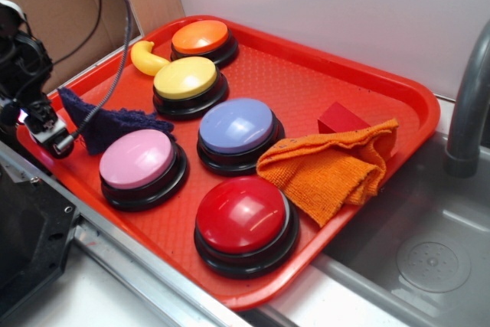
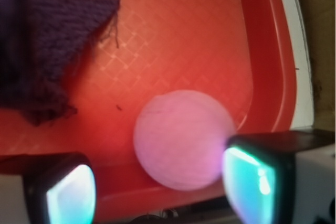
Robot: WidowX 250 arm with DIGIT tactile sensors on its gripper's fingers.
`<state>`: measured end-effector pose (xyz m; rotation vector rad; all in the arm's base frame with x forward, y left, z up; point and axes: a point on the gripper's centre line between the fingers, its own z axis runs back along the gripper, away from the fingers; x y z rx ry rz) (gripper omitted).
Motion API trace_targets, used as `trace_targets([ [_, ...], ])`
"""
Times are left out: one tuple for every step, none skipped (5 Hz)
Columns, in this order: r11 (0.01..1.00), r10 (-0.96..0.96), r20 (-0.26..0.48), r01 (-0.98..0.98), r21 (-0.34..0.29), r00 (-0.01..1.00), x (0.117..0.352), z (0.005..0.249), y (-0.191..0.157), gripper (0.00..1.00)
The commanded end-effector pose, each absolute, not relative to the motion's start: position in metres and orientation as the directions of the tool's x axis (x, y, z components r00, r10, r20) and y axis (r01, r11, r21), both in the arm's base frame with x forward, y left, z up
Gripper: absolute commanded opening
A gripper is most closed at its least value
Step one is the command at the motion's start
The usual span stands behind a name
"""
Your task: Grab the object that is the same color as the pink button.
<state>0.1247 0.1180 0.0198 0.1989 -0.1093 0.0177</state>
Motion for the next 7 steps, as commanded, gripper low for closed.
trace_targets([
  [0.968,0.028,0.098,-0.051,0.245,0.995,0.13,0.012,0.131,1.0],
  [0.953,0.06,0.106,-0.089,0.291,0.993,0.132,0.012,0.132,0.11],
  [0.948,0.081,0.112,-0.111,0.298,0.99,0.135,0.011,0.139,0.0],
  [0.946,0.093,0.113,-0.124,0.298,0.989,0.136,0.012,0.14,0.0],
  [0.944,0.118,0.105,-0.144,0.298,0.987,0.138,0.018,0.137,0.0],
  [0.961,0.153,0.075,-0.166,0.221,0.985,0.145,0.041,0.127,0.0],
  [0.981,0.171,0.075,-0.177,0.076,0.982,0.155,0.066,0.102,0.0],
])
